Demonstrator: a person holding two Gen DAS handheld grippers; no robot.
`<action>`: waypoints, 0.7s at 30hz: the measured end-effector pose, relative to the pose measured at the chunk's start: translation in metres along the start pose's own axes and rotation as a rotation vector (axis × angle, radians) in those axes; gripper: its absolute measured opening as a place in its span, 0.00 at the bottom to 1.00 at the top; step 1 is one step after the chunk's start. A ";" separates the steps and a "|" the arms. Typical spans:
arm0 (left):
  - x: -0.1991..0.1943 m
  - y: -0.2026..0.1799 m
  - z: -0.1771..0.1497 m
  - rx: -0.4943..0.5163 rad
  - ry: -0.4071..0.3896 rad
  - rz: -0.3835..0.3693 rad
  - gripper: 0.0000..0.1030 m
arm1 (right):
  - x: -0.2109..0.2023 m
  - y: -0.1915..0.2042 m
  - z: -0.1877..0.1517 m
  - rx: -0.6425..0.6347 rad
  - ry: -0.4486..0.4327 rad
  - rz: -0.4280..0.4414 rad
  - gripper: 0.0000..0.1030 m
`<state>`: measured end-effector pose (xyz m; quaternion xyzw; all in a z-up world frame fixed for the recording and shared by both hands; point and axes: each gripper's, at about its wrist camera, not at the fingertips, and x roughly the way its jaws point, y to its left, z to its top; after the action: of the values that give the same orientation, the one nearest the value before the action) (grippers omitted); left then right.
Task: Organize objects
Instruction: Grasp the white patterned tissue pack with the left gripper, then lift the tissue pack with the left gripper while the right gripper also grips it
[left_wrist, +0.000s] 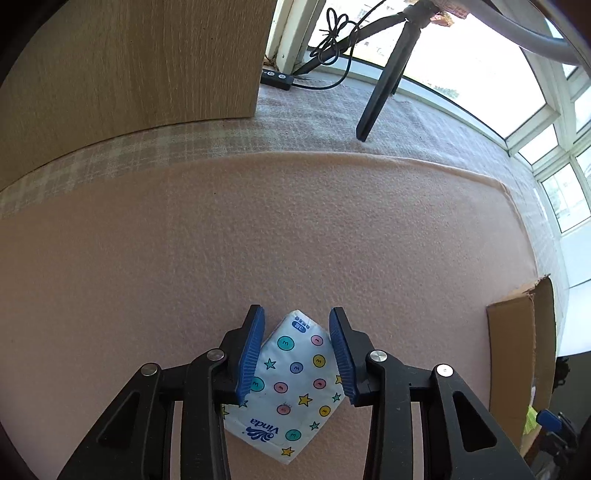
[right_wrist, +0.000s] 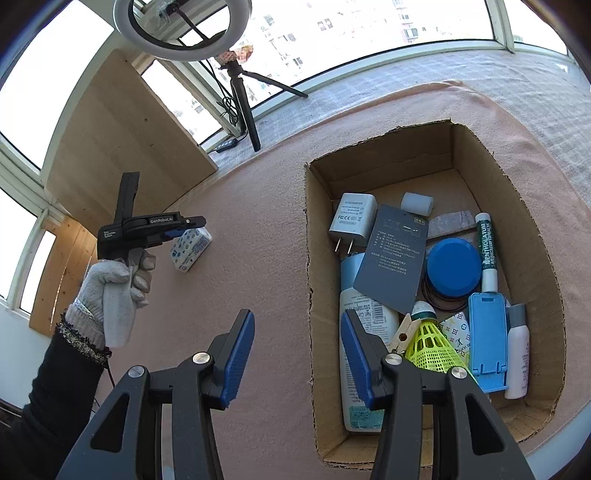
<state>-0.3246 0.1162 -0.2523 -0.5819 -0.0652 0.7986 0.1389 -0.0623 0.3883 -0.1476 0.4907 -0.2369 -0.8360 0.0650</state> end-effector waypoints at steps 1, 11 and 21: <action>-0.002 -0.001 -0.010 -0.005 0.001 -0.001 0.38 | 0.001 0.003 -0.001 -0.007 0.001 0.006 0.43; -0.030 -0.014 -0.103 -0.058 -0.026 -0.022 0.38 | 0.018 0.036 -0.015 -0.070 0.040 0.070 0.43; -0.055 -0.015 -0.162 -0.093 -0.044 -0.042 0.38 | 0.034 0.062 -0.031 -0.138 0.074 0.091 0.44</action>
<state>-0.1529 0.1047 -0.2492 -0.5687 -0.1175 0.8042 0.1269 -0.0609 0.3118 -0.1578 0.5043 -0.1984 -0.8278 0.1454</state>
